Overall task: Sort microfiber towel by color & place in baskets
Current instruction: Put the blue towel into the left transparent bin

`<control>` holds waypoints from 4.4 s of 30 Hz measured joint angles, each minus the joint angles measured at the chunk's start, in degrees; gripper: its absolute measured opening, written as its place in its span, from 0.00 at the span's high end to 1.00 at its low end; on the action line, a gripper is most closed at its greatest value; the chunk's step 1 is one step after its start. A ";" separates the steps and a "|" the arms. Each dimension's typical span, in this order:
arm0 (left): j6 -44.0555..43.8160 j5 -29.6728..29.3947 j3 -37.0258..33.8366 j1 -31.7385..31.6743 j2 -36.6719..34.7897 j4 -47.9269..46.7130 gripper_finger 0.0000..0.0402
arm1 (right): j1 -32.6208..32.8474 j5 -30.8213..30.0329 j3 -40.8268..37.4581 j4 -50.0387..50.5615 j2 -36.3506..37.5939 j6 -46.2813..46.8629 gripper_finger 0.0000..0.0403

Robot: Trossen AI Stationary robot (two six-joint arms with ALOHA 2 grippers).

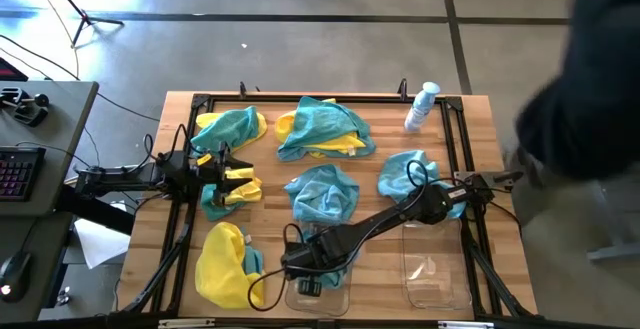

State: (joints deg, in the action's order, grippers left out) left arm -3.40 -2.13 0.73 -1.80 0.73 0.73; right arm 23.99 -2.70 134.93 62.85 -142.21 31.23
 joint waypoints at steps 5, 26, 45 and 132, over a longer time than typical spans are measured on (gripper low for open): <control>0.00 0.00 -0.02 0.01 0.02 -0.01 0.54 | -0.02 -0.04 0.00 1.66 0.69 1.66 0.74; 0.00 0.00 -0.01 0.02 0.02 0.00 0.54 | 0.45 -14.05 0.11 17.47 13.64 5.39 0.73; -11.47 -0.02 0.00 0.02 0.00 4.13 0.54 | 4.47 -25.24 -1.75 27.17 14.94 18.29 1.00; 0.14 -13.57 55.78 -47.43 82.11 -62.94 0.54 | -6.03 -35.26 -105.85 -51.10 101.35 14.96 1.00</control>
State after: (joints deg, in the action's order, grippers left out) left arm -3.26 -15.70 56.51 -49.24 82.85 -62.21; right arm 17.96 -37.95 29.08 11.75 -40.86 46.20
